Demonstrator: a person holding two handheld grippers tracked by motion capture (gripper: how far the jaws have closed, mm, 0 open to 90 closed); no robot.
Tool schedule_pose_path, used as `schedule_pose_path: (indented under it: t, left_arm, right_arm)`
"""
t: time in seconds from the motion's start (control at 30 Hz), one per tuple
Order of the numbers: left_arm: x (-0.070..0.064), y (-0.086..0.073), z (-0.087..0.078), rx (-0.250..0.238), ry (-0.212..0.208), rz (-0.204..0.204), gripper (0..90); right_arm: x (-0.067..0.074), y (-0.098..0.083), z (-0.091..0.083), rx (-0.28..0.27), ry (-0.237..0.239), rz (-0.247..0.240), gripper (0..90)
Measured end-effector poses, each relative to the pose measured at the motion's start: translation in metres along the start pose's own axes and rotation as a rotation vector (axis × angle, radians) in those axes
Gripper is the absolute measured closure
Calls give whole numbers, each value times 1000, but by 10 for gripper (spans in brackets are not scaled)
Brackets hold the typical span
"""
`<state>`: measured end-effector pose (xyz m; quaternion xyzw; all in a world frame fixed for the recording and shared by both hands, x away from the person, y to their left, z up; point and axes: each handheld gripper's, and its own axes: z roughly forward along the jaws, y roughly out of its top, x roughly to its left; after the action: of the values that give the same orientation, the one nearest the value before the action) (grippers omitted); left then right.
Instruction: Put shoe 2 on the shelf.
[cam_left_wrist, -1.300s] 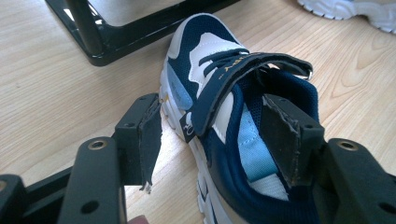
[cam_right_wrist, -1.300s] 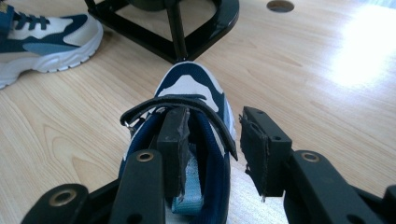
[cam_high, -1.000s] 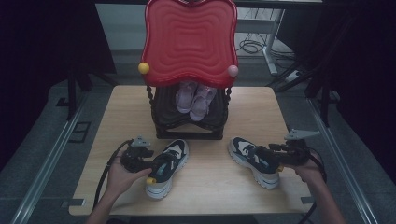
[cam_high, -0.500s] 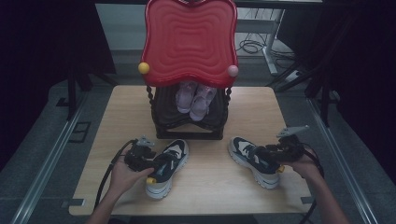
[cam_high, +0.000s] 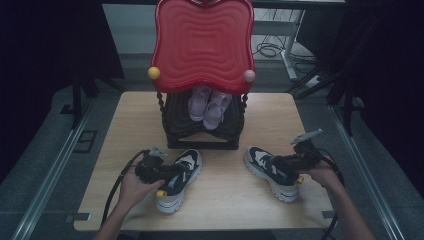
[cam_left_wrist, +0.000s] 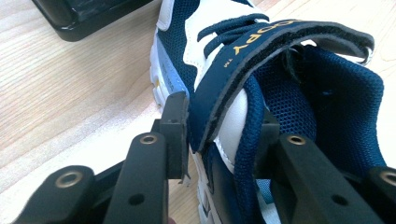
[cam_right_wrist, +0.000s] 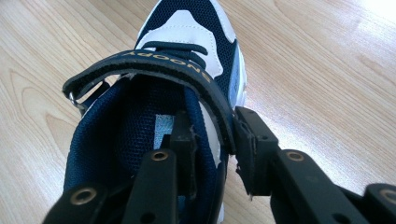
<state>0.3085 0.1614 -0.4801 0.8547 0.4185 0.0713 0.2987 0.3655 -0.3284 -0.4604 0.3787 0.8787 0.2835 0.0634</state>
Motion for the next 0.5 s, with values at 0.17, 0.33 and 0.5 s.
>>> schedule_pose_path:
  t: [0.17,0.33,0.5]
  left_arm:
    - [-3,-1,0,-5,28,6,711]
    - [-2,-3,-5,-51,20,-2,733]
    - [3,-5,-21,-108,4,-20,738]
  right_arm:
    - [4,0,0,1,-28,-12,734]
    - [6,-3,-2,-23,-45,-34,753]
    - [3,-6,-13,-121,-39,11,753]
